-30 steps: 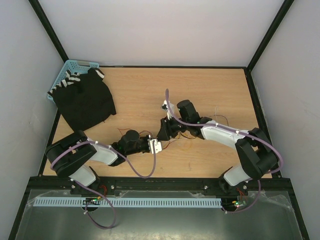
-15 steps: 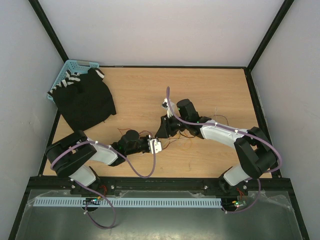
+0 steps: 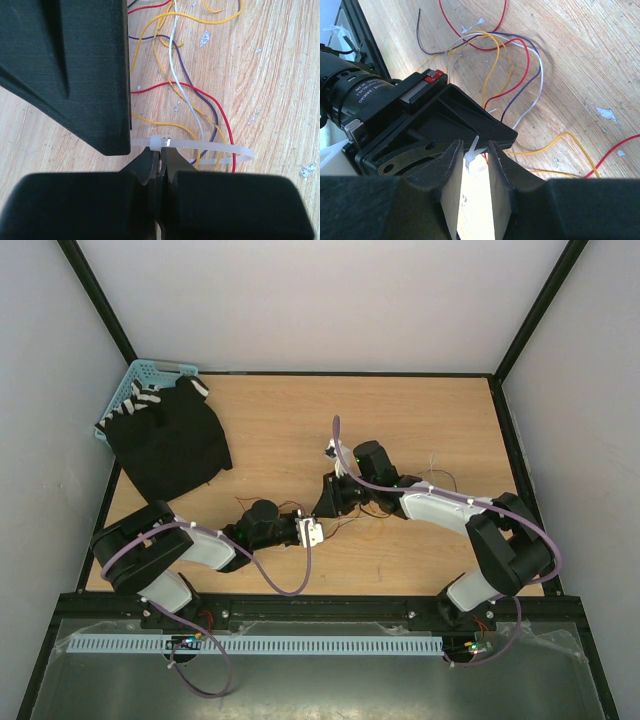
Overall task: Zip-tie the wires
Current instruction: Tie the cable at the center of the board.
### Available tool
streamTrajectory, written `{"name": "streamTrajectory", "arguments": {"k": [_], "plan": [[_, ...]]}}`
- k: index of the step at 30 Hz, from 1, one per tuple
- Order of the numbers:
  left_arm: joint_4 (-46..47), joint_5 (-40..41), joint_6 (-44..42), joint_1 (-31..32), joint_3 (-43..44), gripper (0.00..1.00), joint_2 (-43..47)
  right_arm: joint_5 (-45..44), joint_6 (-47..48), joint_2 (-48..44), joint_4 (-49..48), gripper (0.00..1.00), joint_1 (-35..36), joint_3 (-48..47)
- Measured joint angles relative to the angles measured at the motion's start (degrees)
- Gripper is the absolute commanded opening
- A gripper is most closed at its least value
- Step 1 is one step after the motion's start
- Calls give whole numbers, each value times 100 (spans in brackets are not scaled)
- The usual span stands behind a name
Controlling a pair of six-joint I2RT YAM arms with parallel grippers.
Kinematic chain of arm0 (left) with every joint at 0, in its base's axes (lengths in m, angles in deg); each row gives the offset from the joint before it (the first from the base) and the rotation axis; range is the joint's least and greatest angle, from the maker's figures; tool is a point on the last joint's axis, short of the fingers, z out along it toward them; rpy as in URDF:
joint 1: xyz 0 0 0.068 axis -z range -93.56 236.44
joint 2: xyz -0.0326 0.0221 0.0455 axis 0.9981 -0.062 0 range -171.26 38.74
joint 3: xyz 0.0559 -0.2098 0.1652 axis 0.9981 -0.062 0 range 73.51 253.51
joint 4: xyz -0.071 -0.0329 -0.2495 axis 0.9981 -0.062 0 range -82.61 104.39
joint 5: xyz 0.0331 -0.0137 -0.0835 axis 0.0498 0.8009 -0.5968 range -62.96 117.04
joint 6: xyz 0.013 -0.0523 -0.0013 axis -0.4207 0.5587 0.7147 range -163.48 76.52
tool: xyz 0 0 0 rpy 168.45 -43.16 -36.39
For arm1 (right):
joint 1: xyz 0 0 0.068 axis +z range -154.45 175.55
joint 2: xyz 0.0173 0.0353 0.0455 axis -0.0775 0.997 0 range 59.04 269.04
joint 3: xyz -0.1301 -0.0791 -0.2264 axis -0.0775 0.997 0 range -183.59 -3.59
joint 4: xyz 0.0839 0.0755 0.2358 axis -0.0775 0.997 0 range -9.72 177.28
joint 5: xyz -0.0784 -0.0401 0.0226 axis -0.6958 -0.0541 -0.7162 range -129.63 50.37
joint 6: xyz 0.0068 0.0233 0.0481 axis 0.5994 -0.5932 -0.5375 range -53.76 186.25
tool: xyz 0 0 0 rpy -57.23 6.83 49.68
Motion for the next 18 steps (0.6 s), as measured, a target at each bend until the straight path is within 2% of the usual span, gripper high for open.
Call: {"name": "streamTrajectory", "arguments": {"k": [12,18], "plan": [[2,7,2,0,0,0,0,4,-31,74,-107,34,0,81],[2,13,0,0,0,0,0,116,-136,109,-249,31,0,140]]}}
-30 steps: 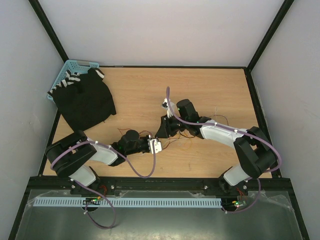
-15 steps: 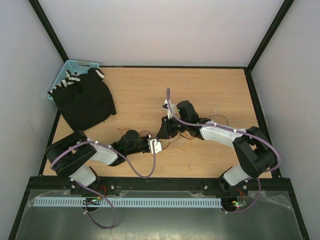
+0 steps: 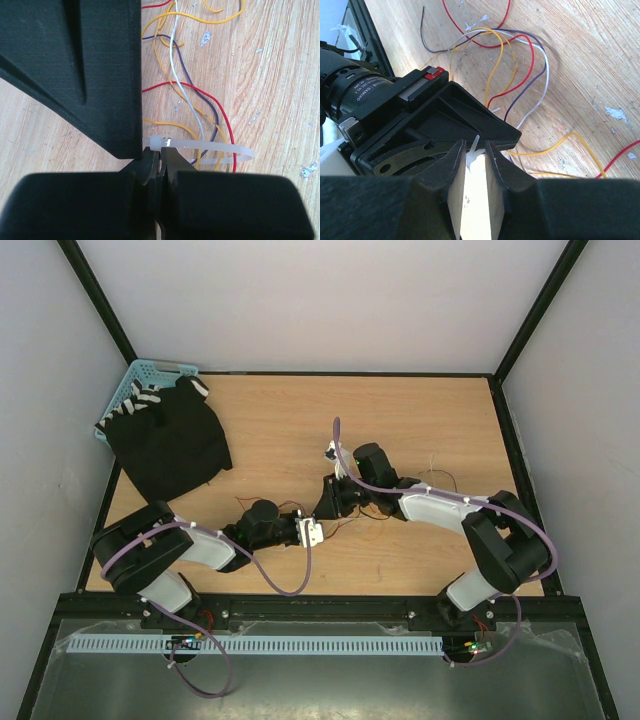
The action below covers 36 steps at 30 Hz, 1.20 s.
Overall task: Zip-tie the wires
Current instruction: Tie the cable at the center of the board.
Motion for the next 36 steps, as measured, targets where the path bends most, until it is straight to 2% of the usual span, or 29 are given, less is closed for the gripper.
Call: {"name": "streamTrajectory", "arguments": {"k": [12,20,36], "plan": [[0,52,4,0,0,0,7,129,-61,94,-170,24,0,31],[2,72,7,0,0,0,9,205,-225,120,-269,0,0,33],[133,151,85,26,-118,0,164,76,-446,57,-398,0,4,35]]}}
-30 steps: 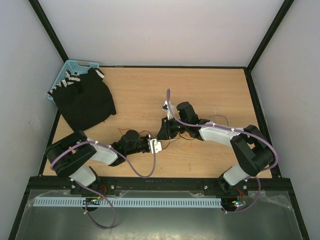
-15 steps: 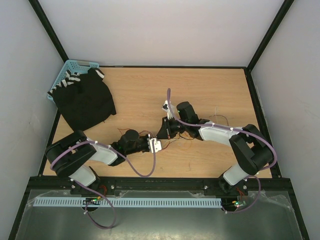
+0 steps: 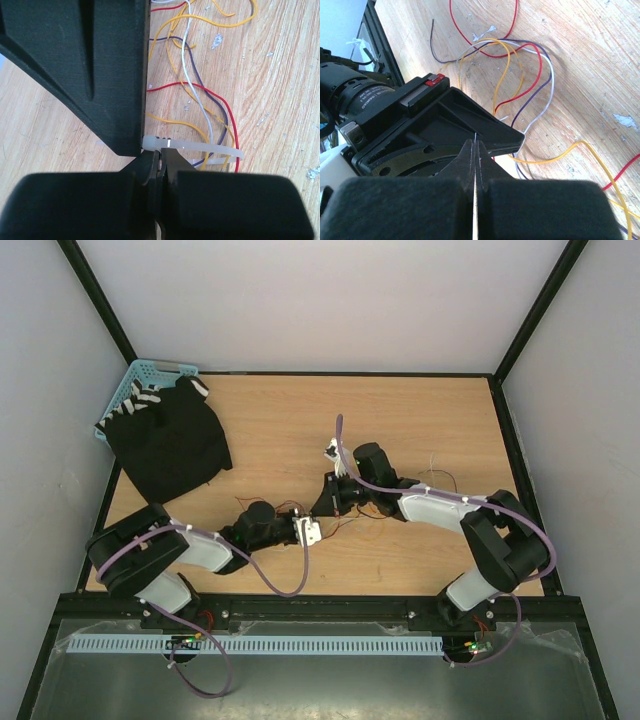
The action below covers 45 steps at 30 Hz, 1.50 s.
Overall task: Zip-tie the wires
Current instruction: Tie the cable at the center of the board.
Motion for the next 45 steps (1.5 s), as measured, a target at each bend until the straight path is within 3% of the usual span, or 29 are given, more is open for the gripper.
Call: {"name": "streamTrajectory", "arguments": {"k": [16,30,31,33,35,39,45], "plan": [[372,549,-26,352,-92,0,7,-229,-59,-55,87,0,-24,-116],[426,522,63,442,-166,0,-9,-376,15,-258,208,0,-236,-422],[426,527,76,442,-170,0,-9,-374,33,-267,214,6,-236,-431],[428,535,109,442,-179,0,-9,-374,81,-271,247,27,-236,-455],[431,527,157,435,-186,0,-9,-374,127,-278,297,38,-236,-459],[431,476,219,391,-186,0,-9,-304,197,-343,474,43,-236,-448],[428,400,262,334,-186,0,-9,-122,210,-490,542,42,-236,-205]]}}
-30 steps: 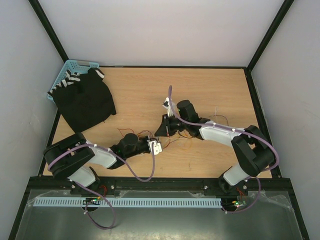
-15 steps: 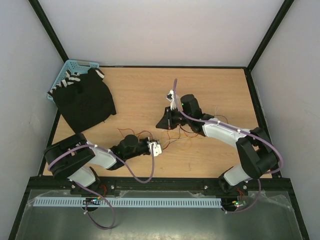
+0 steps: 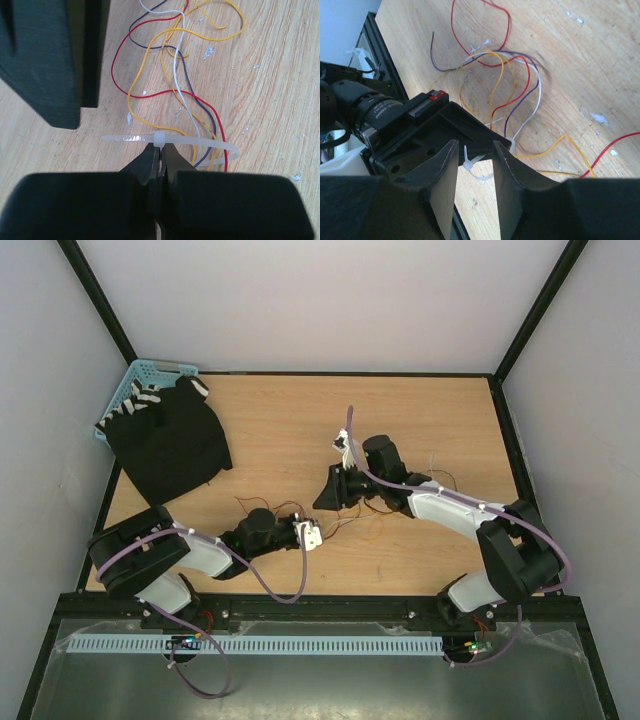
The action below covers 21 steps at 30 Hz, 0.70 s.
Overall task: Zip-tie the wires
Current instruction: Tie the cable at the center of the board.
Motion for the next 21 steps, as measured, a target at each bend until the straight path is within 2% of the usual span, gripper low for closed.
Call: {"name": "streamTrajectory", "arguments": {"k": [21], "plan": [[0,-116,39,-35,0,0,0,291,-144,72,-223,31,229,363]]}}
